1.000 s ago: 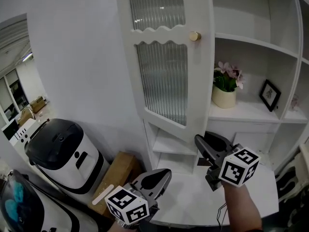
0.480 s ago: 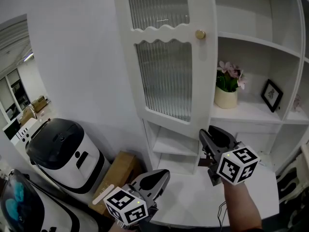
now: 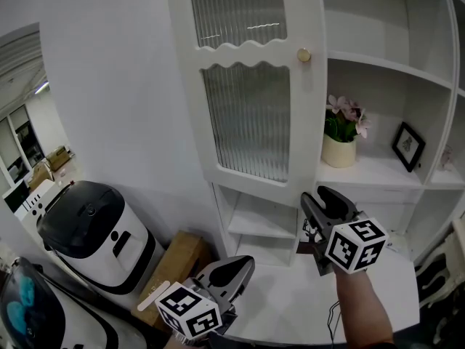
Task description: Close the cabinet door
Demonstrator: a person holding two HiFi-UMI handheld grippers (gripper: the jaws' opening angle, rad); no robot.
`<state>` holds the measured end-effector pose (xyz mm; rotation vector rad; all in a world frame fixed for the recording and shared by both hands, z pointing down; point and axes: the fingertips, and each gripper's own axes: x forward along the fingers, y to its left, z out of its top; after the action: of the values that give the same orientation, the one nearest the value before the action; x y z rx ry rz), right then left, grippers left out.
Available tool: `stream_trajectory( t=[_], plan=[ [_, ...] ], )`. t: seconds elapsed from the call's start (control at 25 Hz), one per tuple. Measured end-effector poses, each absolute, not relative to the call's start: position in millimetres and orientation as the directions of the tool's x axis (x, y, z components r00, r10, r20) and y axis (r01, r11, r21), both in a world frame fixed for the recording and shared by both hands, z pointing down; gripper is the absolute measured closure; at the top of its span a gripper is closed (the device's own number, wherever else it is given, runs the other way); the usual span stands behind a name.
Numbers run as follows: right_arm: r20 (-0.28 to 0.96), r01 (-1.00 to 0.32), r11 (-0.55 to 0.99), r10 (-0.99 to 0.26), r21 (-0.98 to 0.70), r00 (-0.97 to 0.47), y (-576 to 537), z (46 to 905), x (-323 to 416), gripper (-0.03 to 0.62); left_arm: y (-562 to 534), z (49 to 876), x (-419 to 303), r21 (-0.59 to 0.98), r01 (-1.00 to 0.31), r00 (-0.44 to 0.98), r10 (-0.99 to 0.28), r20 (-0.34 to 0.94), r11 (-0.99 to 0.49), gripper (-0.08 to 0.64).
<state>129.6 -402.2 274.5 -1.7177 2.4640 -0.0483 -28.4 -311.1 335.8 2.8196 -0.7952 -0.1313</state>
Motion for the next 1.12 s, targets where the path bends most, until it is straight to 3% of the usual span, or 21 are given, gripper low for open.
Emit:
stream_trajectory(
  t=[1.12],
  plan=[
    [-0.085, -0.937, 0.335, -0.941, -0.098, -0.327, -454, 274, 156, 0.400, -350, 337, -16, 0.230, -0.519, 0.843, -0.538, -0.023, -0.823, 0.554]
  ],
)
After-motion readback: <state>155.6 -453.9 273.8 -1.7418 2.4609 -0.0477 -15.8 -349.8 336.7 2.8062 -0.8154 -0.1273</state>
